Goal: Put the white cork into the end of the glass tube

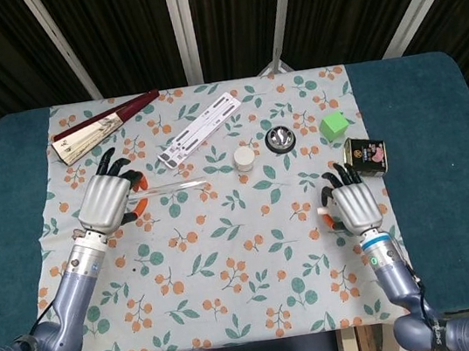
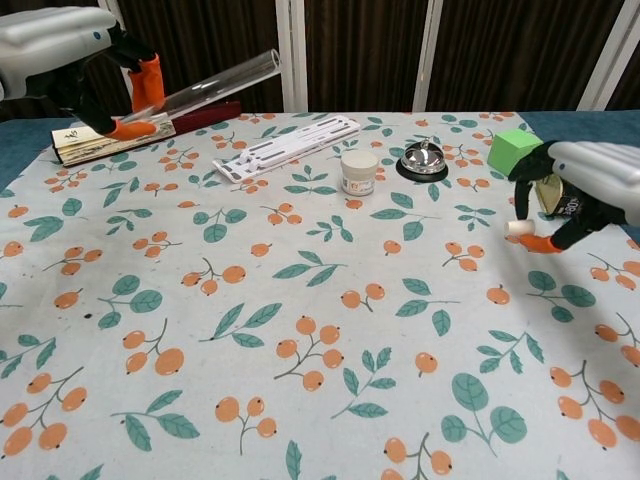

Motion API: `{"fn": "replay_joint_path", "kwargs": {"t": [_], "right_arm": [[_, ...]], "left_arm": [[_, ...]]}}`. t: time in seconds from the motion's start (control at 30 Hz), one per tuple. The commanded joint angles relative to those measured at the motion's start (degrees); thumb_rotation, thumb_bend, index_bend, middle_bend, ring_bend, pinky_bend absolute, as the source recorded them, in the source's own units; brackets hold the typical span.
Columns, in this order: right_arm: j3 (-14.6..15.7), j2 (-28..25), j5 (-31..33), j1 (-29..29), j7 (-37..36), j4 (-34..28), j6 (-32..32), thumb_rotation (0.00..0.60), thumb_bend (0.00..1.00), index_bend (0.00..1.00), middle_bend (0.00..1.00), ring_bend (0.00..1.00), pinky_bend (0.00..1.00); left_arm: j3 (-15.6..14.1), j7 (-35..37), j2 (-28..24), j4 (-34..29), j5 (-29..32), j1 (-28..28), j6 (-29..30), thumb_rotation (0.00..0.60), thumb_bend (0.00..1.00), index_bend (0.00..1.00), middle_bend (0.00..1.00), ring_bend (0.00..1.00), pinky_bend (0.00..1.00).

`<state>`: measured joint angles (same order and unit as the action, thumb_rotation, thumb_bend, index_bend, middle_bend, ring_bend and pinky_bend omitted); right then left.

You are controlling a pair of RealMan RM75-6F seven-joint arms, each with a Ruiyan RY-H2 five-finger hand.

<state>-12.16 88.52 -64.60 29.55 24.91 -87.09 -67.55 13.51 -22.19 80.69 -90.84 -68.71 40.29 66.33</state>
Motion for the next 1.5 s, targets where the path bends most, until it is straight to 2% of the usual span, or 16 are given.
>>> {"fn": "replay_joint_path", "kwargs": {"t": [0.03, 0.27, 0.57, 0.9, 1.23, 1.5], "right_arm": [[-1.7, -0.3, -1.2, 0.3, 1.4, -0.7, -2.9, 0.6, 0.36, 0.71, 0.22, 0.0, 0.0], [-5.8, -0.6, -5.8, 2.3, 2.7, -1.2, -8.7, 0.6, 0.36, 0.72, 0.23, 0.0, 0.0], [-8.6, -1.2, -12.2, 6.3, 3.7, 1.1, -11.4, 0.6, 0.36, 0.72, 0.24, 0.0, 0.0], [-7.5, -0.4, -20.7, 10.0, 4.0, 7.7, -13.5, 0.6, 0.36, 0.74, 0.24, 0.0, 0.0], [-6.6, -0.4, -23.6, 11.6, 4.2, 10.5, -13.7, 0.6, 0.36, 0.74, 0.24, 0.0, 0.0], [-6.7, 0.2, -23.7, 12.2, 5.1, 11.0, -14.0, 0.6, 0.36, 0.75, 0.24, 0.0, 0.0]], "left_arm": [[0.3, -0.5, 1.4, 0.8, 0.8, 0.6, -0.3, 0.6, 0.54, 0.69, 0.73, 0.21, 0.0], [1.9, -2.0, 5.3, 3.2, 3.8, 3.1, -2.0, 0.6, 0.54, 0.69, 0.74, 0.21, 0.0], [4.8, -4.4, 10.6, 7.0, 8.4, 7.3, -4.5, 0.6, 0.54, 0.69, 0.74, 0.22, 0.0], [6.9, -5.0, 14.8, 8.6, 11.7, 10.1, -4.4, 0.6, 0.54, 0.69, 0.75, 0.24, 0.0], [8.9, -0.2, 18.6, 11.1, 8.7, 11.3, -0.5, 0.6, 0.54, 0.7, 0.75, 0.25, 0.0], [8.8, 1.2, 19.6, 11.8, 7.8, 11.5, 0.2, 0.6, 0.54, 0.7, 0.75, 0.25, 0.0]]}}
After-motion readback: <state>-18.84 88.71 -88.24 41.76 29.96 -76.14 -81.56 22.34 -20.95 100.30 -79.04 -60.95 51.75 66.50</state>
